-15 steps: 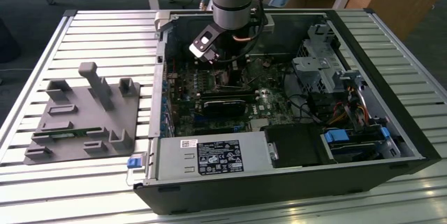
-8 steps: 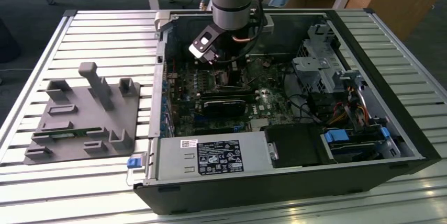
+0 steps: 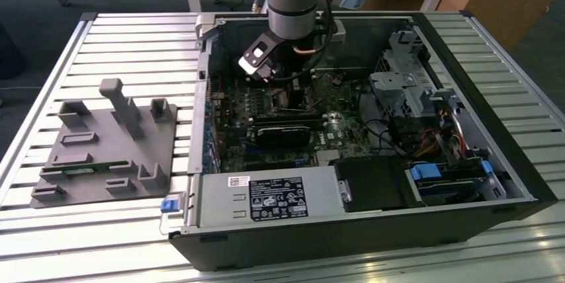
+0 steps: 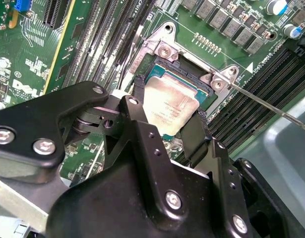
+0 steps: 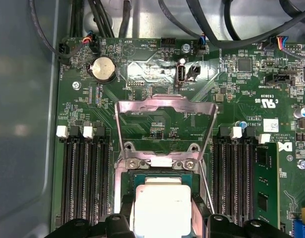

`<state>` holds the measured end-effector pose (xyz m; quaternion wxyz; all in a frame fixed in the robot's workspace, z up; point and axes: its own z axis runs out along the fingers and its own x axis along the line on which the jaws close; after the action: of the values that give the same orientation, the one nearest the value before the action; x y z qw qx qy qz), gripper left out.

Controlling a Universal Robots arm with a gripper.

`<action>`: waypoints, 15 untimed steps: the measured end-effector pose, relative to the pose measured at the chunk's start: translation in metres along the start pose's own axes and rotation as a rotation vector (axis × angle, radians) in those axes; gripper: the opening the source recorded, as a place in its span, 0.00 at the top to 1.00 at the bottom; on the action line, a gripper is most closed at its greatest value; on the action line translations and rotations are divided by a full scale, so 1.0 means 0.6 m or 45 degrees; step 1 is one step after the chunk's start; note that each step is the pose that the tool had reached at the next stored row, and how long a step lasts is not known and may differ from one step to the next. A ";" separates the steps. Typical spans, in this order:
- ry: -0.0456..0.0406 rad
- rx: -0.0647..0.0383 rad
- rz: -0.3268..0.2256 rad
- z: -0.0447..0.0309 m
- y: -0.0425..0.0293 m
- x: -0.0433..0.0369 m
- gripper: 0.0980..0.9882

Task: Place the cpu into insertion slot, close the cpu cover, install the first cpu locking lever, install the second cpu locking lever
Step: 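Place the cpu into insertion slot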

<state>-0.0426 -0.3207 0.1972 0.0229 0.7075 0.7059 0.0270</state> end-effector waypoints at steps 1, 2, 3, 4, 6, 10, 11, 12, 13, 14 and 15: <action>0.000 0.000 0.000 0.000 0.000 0.000 0.51; 0.000 0.000 0.000 0.001 0.000 0.000 0.51; 0.000 0.000 0.000 0.001 0.000 0.000 0.51; 0.000 0.000 0.000 0.002 0.000 0.000 0.51; 0.000 0.000 0.000 0.003 0.000 0.000 0.51; -0.001 0.001 0.000 0.006 -0.001 0.000 0.51; -0.001 0.001 0.000 0.006 -0.001 0.000 0.51; -0.001 0.000 0.000 0.007 -0.001 0.000 0.51; -0.001 0.000 0.000 0.007 -0.001 0.000 0.51; 0.000 0.000 0.000 0.007 -0.001 0.000 0.51; 0.000 0.000 0.000 0.008 -0.001 0.000 0.51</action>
<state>-0.0428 -0.3207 0.1926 0.0229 0.7075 0.7058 0.0270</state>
